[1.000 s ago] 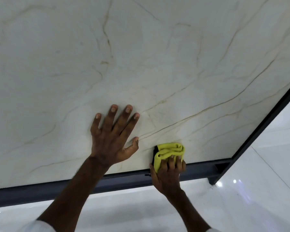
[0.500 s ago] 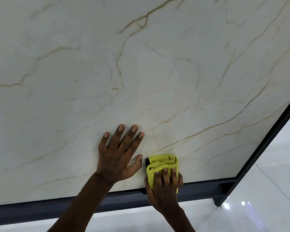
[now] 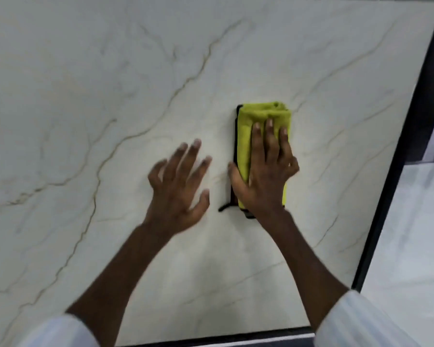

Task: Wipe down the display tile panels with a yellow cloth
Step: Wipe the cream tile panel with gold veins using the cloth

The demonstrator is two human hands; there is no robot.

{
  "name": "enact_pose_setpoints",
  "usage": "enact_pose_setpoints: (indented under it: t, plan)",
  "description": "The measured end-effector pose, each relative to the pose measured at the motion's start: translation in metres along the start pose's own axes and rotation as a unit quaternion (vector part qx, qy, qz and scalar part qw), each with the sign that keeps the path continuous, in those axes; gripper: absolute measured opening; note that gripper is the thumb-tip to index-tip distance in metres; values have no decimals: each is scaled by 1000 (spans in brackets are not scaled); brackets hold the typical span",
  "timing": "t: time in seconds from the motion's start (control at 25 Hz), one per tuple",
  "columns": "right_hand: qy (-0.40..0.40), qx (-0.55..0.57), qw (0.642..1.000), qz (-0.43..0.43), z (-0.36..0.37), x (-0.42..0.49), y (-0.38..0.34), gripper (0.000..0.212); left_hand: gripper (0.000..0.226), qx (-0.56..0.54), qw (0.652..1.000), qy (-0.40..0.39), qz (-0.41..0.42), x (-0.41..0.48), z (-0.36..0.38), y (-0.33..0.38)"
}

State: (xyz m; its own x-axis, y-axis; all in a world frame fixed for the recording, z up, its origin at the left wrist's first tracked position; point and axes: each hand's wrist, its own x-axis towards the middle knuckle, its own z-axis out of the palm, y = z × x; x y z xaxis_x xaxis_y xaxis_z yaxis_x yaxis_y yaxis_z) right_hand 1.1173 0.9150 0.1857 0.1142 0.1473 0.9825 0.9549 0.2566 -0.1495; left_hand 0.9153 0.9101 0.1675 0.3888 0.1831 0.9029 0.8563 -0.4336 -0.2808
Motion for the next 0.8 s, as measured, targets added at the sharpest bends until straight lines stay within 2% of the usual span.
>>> enact_pose_setpoints:
  t: [0.08,0.16,0.32,0.4,0.48,0.6,0.68,0.8]
  plan:
    - [4,2,1000,3,-4,29,-1,83,69,25,999,35,-24,62,-19,-16]
    - [5,-26,999,-22,-4,12,10,82,74,41,997,49,-32,98,-31,-30]
    - [-6,-70,997,-44,-1,-52,23,82,76,113,993,5,-19,109,-21,-54]
    - [4,-69,995,-68,2,-20,23,84,74,137,991,3,-5,101,-11,-59]
    - [34,-74,993,-88,1,60,15,83,73,130,991,13,-5,99,-7,-57]
    - [43,-52,996,-55,-5,170,-7,82,72,123,992,27,-19,102,-3,-52]
    - [55,-68,995,-47,-2,182,-17,79,71,127,991,27,-17,99,-1,-52]
    - [47,-92,992,-79,4,128,-13,77,73,92,995,29,5,101,-11,-52]
